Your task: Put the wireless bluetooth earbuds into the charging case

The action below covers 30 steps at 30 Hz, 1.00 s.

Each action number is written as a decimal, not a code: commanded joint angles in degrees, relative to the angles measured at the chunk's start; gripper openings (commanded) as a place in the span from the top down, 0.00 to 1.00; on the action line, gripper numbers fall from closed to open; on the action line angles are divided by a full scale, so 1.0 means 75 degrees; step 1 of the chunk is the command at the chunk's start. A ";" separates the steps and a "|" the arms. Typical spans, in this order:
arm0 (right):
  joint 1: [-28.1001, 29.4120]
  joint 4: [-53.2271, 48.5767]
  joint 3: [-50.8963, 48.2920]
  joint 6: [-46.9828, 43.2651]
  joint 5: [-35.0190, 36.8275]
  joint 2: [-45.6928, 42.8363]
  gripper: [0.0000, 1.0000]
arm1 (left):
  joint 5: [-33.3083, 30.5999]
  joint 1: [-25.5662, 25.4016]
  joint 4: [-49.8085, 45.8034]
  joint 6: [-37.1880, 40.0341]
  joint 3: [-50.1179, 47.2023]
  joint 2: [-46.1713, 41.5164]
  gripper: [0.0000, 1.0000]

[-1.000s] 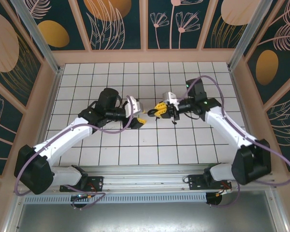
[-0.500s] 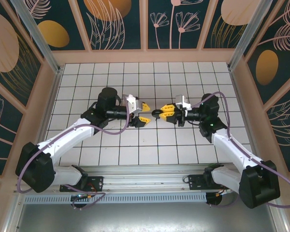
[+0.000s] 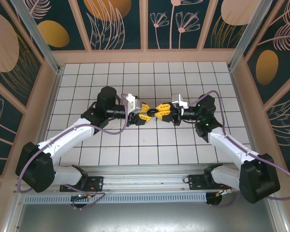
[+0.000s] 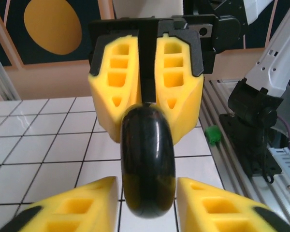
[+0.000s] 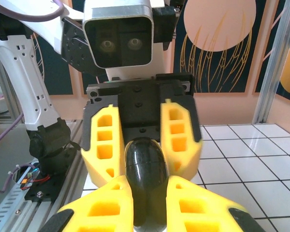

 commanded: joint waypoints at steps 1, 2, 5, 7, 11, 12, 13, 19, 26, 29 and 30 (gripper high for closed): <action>0.0100 0.0475 -0.0037 0.0121 0.0139 0.0041 0.91 | 0.0274 -0.0061 0.0228 0.0012 0.0132 -0.0003 0.74; 0.0106 0.0473 -0.0038 0.0121 0.0149 0.0031 0.91 | 0.0252 -0.0051 0.0189 0.0036 0.0138 -0.0012 0.76; 0.0108 0.0357 -0.0032 0.0081 0.0182 -0.0010 0.91 | 0.0060 -0.0057 -0.0023 0.0131 0.0183 -0.0041 0.82; 0.0104 -0.0093 0.0038 -0.0154 0.0239 -0.0089 0.86 | -0.0151 -0.0055 -0.0324 0.0326 0.0248 -0.0090 0.85; 0.0095 -0.2008 0.0432 -0.1421 0.0724 -0.0480 0.60 | -0.1024 -0.0053 -0.1496 0.1044 0.0506 -0.0089 0.89; 0.0082 -0.2696 0.0616 -0.1916 0.0935 -0.0580 0.58 | -0.1308 -0.0057 -0.1872 0.1239 0.0665 -0.0057 0.89; 0.0086 -0.3390 0.0857 -0.2395 0.1167 -0.0634 0.56 | -0.1549 -0.0060 -0.2276 0.1451 0.0775 -0.0021 0.89; 0.0187 -0.6430 0.2311 -0.4382 0.2032 -0.0216 0.54 | -0.2514 -0.0058 -0.3675 0.2046 0.1268 0.0151 0.90; 0.0735 -0.7426 0.3180 -0.5445 0.2607 0.0595 0.52 | -0.2534 -0.0071 -0.3850 0.2062 0.1345 0.0171 0.89; 0.0915 -0.7626 0.3444 -0.5706 0.2625 0.0951 0.52 | -0.2462 -0.0072 -0.3829 0.2044 0.1363 0.0176 0.89; 0.0935 -0.7658 0.3508 -0.5754 0.2618 0.1038 0.52 | -0.2428 -0.0068 -0.3813 0.2050 0.1358 0.0168 0.89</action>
